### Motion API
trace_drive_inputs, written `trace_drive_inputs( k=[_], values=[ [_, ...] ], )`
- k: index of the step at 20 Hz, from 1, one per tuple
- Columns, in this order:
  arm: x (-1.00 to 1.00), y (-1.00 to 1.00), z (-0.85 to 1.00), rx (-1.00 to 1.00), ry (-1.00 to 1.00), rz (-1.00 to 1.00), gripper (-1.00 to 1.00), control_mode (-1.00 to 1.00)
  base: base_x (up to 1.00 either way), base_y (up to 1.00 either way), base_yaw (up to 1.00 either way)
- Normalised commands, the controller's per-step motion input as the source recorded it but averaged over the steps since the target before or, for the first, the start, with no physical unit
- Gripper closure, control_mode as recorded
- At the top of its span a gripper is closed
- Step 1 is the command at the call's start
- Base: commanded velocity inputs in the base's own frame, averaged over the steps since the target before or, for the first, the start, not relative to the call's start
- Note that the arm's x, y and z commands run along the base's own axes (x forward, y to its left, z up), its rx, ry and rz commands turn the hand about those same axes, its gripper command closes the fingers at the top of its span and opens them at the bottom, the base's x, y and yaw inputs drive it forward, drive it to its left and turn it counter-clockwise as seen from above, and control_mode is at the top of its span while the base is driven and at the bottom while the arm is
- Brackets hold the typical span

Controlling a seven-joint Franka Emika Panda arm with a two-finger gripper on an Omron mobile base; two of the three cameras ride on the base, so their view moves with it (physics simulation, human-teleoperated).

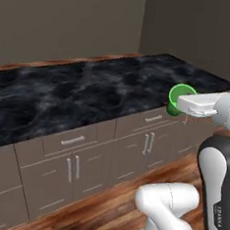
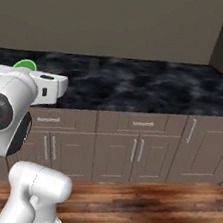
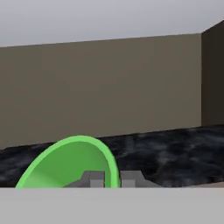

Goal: Open the cabinet directly in front. Then move the liquor and the cup to the dining counter with the jar on it.

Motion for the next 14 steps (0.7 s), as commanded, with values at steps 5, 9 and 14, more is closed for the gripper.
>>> trace_drive_inputs(
  k=[5,9,14],
  values=[
    [0.00,0.00,0.00,0.00,0.00,0.00,1.00,1.00,0.04,0.00,0.83],
    [0.00,0.00,0.00,0.00,0.00,0.00,1.00,1.00,0.03,-0.02,0.44],
    [0.00,0.00,0.00,0.00,0.00,0.00,1.00,1.00,0.00,0.00,0.01]
  ],
)
